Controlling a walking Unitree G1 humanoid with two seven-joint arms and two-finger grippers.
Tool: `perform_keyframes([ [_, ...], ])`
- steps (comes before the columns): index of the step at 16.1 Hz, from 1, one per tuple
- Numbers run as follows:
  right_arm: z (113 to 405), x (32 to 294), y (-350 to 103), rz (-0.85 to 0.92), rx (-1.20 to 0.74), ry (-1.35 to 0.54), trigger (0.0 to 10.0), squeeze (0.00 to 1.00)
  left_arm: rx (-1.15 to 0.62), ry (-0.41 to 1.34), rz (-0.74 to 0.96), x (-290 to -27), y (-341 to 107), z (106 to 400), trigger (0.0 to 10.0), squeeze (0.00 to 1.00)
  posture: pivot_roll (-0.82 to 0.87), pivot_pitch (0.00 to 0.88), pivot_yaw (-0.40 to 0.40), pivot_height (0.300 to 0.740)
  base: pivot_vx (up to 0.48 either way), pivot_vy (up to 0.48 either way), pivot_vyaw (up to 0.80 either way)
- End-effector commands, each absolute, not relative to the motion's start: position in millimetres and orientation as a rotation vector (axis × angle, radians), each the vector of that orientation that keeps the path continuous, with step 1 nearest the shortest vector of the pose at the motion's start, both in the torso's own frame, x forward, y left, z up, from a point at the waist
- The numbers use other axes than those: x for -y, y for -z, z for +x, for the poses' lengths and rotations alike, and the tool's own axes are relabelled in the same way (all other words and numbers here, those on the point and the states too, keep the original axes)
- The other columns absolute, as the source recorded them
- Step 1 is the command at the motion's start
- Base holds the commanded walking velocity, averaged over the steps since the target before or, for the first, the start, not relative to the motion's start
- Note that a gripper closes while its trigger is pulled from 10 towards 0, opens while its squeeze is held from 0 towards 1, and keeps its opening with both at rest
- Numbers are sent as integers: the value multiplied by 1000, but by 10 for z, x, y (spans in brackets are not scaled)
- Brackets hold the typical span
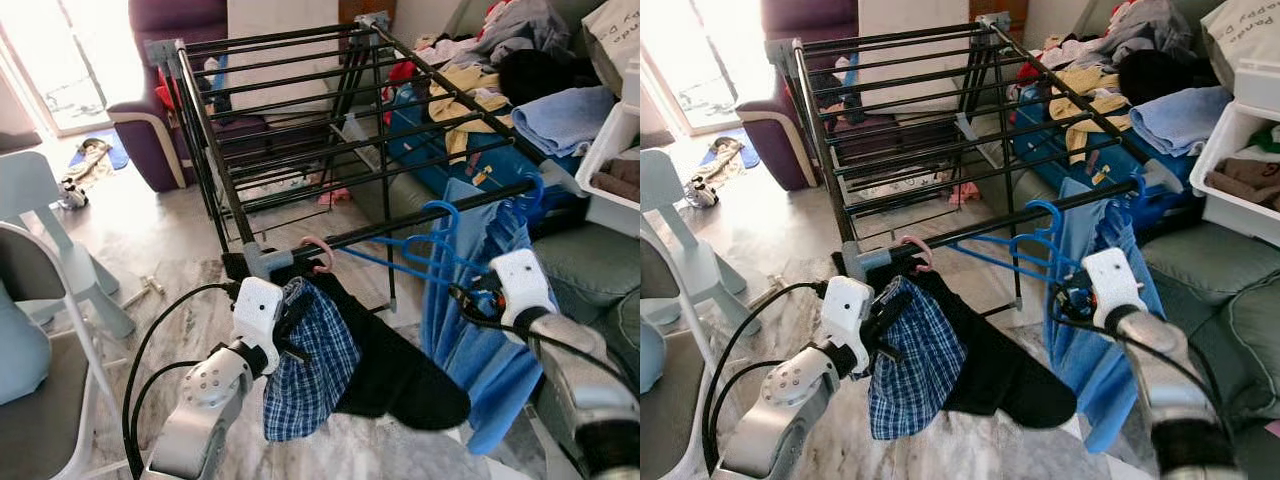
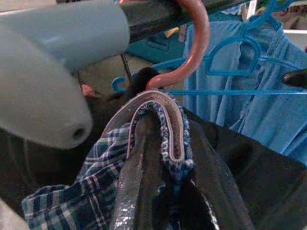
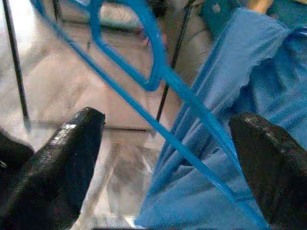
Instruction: Hang hanger
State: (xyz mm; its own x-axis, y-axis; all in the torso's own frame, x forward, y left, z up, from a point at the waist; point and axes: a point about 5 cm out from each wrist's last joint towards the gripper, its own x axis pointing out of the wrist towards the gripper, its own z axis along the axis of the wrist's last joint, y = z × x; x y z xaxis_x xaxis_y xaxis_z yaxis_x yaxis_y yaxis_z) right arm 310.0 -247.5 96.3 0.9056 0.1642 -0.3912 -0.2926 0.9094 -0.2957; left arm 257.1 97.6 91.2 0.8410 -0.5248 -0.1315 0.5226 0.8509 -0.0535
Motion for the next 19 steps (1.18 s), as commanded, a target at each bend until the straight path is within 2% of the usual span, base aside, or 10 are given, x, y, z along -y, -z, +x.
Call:
perform_keyframes([
  [1, 3174, 2525, -1040, -411, -358, -272, 10000, 0, -132, 562, -6, -964, -960, 2595, 10000, 0, -138, 0, 19, 740, 0, 0, 0],
  [3, 3252, 2634, -1109, -496, -358, -268, 10000, 0, -135, 561, -2, -977, -956, 2590, 10000, 0, -134, 0, 17, 740, 0, 0, 0],
  [6, 3318, 2701, -1049, -523, -406, -325, 10000, 0, -145, 567, 7, -978, -951, 2585, 10000, 0, -129, 0, 20, 740, 0, 0, 0],
  [11, 3303, 2586, -890, -413, -507, -462, 10000, 0, -148, 577, 29, -1017, -976, 2591, 10000, 0, -122, 0, 21, 740, 0, 0, 0],
  [17, 3390, 2537, -883, -420, -488, -418, 10000, 0, -160, 590, 30, -982, -955, 2558, 10000, 0, -127, 0, 24, 740, 0, 0, 0],
  [18, 3408, 2526, -891, -397, -479, -398, 3961, 0, -161, 591, 30, -980, -954, 2562, 10000, 0, -129, 0, 27, 740, 0, 0, 0],
  [19, 3423, 2504, -893, -362, -474, -388, 0, 0, -163, 595, 30, -976, -953, 2562, 10000, 0, -129, 0, 27, 740, 0, 0, 0],
])
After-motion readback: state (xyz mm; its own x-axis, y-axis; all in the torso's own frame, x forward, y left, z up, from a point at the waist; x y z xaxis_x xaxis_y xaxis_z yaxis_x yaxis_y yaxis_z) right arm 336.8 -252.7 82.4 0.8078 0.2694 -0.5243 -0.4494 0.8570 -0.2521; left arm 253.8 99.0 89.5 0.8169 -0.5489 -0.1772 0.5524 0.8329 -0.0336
